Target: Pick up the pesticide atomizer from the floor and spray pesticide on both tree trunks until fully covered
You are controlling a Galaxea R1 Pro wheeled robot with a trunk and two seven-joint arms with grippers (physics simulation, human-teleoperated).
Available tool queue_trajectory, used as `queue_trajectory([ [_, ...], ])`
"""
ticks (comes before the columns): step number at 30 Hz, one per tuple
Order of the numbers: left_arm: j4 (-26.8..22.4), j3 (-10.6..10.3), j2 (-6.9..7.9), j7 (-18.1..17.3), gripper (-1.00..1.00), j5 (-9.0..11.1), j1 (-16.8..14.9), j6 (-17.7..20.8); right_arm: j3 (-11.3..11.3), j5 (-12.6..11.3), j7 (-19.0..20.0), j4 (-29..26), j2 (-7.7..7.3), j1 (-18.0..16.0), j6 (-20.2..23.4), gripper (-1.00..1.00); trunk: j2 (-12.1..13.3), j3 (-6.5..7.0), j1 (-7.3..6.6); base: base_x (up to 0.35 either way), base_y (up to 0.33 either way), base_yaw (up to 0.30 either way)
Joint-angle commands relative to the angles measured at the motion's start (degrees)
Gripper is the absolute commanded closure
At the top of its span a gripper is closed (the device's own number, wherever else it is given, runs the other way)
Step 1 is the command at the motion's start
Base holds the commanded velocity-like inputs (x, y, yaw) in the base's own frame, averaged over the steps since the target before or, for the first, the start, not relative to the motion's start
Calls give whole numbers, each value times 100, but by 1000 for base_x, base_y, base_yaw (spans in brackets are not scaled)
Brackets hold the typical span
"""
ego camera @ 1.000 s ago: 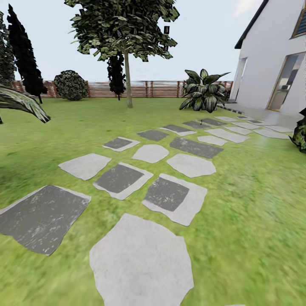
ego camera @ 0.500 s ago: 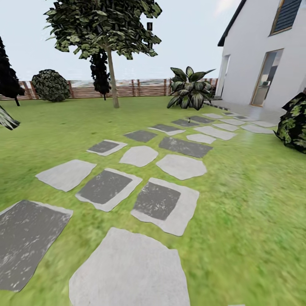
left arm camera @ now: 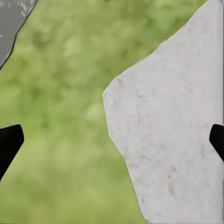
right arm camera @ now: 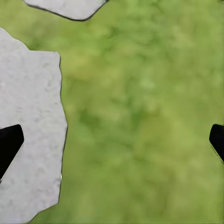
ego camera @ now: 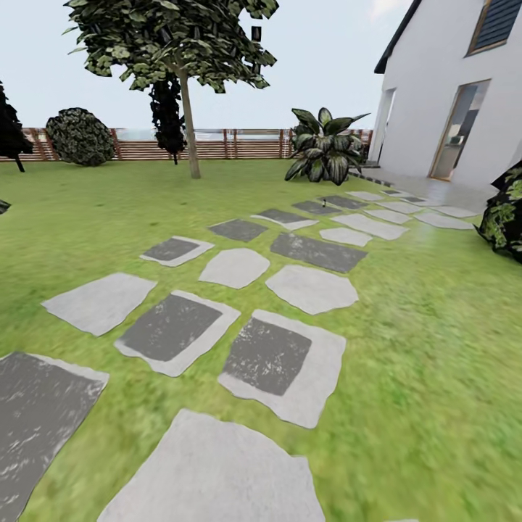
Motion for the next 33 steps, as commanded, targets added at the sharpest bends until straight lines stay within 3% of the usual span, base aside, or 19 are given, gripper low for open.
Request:
queue_trajectory([
  [1,6,-27,2,-8,-100,57,-3,-19,4,10,-2,5,-1,-3,-17,-100,-2,-5,2,338,0,0],
  [33,6,-26,2,-8,-100,56,-3,-19,4,1,2,3,-1,-3,-17,-100,-2,-5,2,338,0,0],
])
